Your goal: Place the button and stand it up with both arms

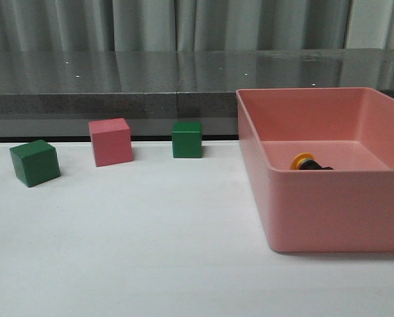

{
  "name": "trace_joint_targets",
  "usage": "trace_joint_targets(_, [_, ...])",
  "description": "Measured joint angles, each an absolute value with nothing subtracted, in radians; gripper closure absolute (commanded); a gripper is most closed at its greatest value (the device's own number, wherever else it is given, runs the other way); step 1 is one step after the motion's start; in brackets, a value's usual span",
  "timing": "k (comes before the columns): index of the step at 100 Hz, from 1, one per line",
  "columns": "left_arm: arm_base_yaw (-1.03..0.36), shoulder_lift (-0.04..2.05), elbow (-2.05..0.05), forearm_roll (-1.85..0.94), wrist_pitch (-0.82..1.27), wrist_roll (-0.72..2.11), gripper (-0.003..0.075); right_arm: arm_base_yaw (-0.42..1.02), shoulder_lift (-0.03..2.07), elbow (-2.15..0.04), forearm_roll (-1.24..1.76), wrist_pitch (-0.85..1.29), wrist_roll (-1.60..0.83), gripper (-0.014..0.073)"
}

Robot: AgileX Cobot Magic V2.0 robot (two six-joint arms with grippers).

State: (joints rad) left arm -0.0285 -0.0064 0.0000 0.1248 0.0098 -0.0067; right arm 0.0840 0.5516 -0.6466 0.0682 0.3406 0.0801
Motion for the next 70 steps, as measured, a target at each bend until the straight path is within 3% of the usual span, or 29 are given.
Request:
trace_joint_targets(8, [-0.029, -0.006, 0.000, 0.125, 0.010, -0.007, 0.0740, 0.123, 0.714, -0.700, 0.068, 0.349, 0.031, 0.0629])
trace_joint_targets(15, [-0.029, -0.006, 0.000, 0.125, 0.010, -0.007, 0.0740, 0.168, 0.838, -0.744, 0.068, 0.362, -0.031, 0.0546])
trace_joint_targets(20, [-0.029, -0.006, 0.000, 0.125, 0.010, -0.007, 0.0740, 0.203, 0.925, -0.777, 0.068, 0.371, -0.074, 0.0442])
trace_joint_targets(32, [-0.029, -0.006, 0.000, 0.125, 0.010, -0.007, 0.0740, 0.267, 1.106, -0.838, 0.068, 0.383, -0.115, 0.0096])
trace_joint_targets(39, [-0.029, -0.006, 0.000, 0.125, 0.010, -0.007, 0.0740, 0.281, 1.199, -0.868, 0.069, 0.383, -0.124, -0.0028])
trace_joint_targets(45, [-0.029, -0.006, 0.000, 0.125, 0.010, -0.007, 0.0740, 0.283, 1.277, -0.886, 0.069, 0.379, -0.124, -0.0062])
trace_joint_targets(70, [-0.029, -0.006, 0.000, 0.125, 0.010, -0.007, 0.0740, 0.283, 1.533, -0.941, 0.066, 0.352, -0.128, -0.0057])
